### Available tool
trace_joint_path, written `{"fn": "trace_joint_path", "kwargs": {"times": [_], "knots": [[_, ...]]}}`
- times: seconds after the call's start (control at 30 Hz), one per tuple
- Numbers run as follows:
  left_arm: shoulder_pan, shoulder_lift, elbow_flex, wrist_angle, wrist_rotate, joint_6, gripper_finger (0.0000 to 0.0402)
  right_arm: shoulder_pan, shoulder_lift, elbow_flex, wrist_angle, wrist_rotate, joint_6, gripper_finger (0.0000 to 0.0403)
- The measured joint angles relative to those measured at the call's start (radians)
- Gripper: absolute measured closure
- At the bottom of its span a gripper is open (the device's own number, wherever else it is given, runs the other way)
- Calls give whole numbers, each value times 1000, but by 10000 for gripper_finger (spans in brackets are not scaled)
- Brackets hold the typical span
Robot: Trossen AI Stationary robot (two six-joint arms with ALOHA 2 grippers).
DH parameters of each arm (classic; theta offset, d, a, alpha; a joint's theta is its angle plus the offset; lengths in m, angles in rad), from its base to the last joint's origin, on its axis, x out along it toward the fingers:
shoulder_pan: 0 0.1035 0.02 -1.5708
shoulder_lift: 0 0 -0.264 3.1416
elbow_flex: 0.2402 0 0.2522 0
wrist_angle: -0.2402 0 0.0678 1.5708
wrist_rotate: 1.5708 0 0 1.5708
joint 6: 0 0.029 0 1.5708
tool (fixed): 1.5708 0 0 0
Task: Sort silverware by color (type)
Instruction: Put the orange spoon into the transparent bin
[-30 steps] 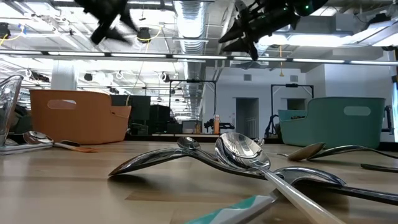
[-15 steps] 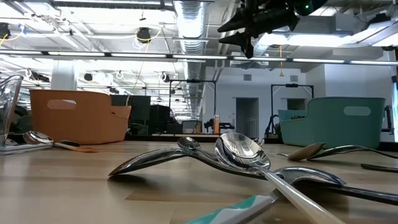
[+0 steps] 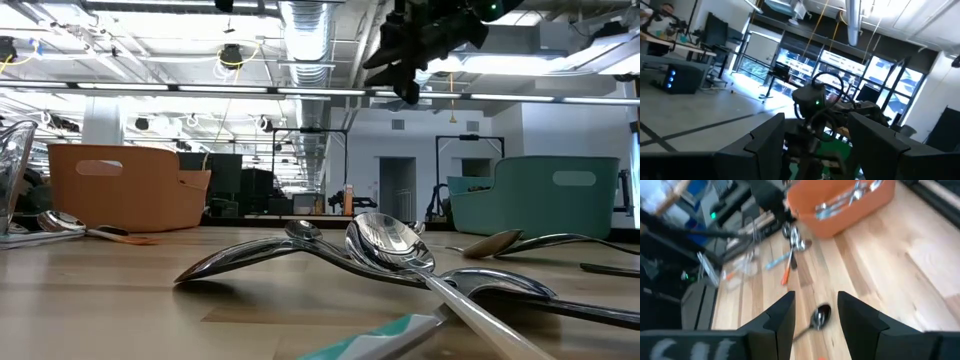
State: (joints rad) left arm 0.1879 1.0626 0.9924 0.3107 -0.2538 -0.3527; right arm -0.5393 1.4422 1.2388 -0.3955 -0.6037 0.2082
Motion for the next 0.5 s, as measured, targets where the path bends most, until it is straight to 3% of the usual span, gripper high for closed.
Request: {"fn": "trace_joint_path", "kwargs": {"times": [0.17,0.3,0.5], "knots": [[-64,-38,1,-90,-83,0,196,31,0,0,-46,7,-47,232],[-88,-82,1,-147,-158,7,200,72,-1,0,-46,58,37,232],[-90,-162,2,-262,-107,41,241,197,-1,0,-35,286,180,232]]}}
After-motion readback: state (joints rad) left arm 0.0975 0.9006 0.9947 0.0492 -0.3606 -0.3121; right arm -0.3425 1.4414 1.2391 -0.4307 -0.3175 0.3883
